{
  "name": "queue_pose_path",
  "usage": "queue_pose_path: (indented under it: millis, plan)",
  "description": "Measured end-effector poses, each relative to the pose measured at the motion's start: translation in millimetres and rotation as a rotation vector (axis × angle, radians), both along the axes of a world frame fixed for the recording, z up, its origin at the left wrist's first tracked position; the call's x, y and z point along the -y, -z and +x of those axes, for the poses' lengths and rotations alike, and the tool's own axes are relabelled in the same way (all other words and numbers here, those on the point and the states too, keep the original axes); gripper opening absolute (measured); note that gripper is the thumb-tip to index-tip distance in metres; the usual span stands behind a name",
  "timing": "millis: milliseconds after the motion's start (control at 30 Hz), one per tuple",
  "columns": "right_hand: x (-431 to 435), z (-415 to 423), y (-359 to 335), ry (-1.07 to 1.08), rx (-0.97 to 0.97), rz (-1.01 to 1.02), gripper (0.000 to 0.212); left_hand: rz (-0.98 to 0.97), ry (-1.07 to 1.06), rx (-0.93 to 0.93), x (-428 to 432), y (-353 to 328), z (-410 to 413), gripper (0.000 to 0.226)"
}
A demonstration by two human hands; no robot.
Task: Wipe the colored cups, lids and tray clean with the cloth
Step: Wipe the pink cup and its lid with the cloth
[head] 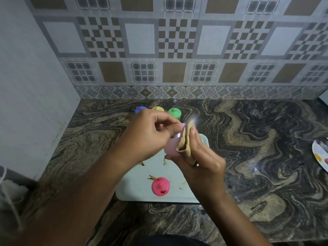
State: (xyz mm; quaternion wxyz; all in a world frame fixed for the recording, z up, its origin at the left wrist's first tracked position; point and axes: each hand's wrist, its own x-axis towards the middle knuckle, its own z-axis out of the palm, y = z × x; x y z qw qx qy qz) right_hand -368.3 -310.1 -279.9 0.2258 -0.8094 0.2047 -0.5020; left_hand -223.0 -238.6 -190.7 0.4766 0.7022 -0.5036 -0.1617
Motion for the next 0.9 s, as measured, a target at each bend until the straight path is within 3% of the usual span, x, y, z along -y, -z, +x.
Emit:
queue_pose_path:
  millis: [67,167,233,267,333,400,433,533,633,700,767,833,900]
  plan:
    - [-2,0,6,0.0,0.04,0.064,0.063,-0.002,-0.007,0.011,-2,-2,-4,0.011]
    - [-3,-6,5,-0.106,0.224,0.489,0.04,-0.027,0.022,-0.187,-4,-3,3,0.021]
    - [1,-8,2,-0.2,0.294,0.713,0.031,-0.001,0.04,-0.307,-2,-1,9,0.013]
    - [2,-8,1,-0.22,0.295,0.713,0.028,0.002,0.036,-0.351,-1,0,9,0.011]
    - [2,-5,-2,-0.145,0.195,0.485,0.04,0.003,0.014,-0.342,3,2,8,0.016]
    - [2,-3,-1,-0.012,0.036,0.103,0.065,0.011,-0.005,-0.159,5,2,5,0.017]
    - [3,-3,2,0.018,0.01,0.017,0.071,0.011,-0.01,-0.055,5,2,2,0.016]
    - [2,-6,6,0.011,0.077,0.125,0.062,-0.001,0.003,-0.023,4,2,2,0.003]
    - [-2,-8,3,-0.154,0.272,0.588,0.032,0.08,0.078,-0.259,3,3,8,0.027]
    - [-1,-6,0,-0.212,0.329,0.735,0.031,0.088,0.083,-0.45,5,2,8,0.023]
    - [2,-5,0,-0.174,0.27,0.551,0.032,0.05,0.046,-0.481,7,0,5,0.01]
    - [5,-3,3,-0.045,0.095,0.243,0.033,0.043,-0.001,-0.293,8,-1,3,0.006]
    - [6,-2,5,-0.004,0.034,0.125,0.057,0.071,-0.031,-0.067,8,-1,0,0.007]
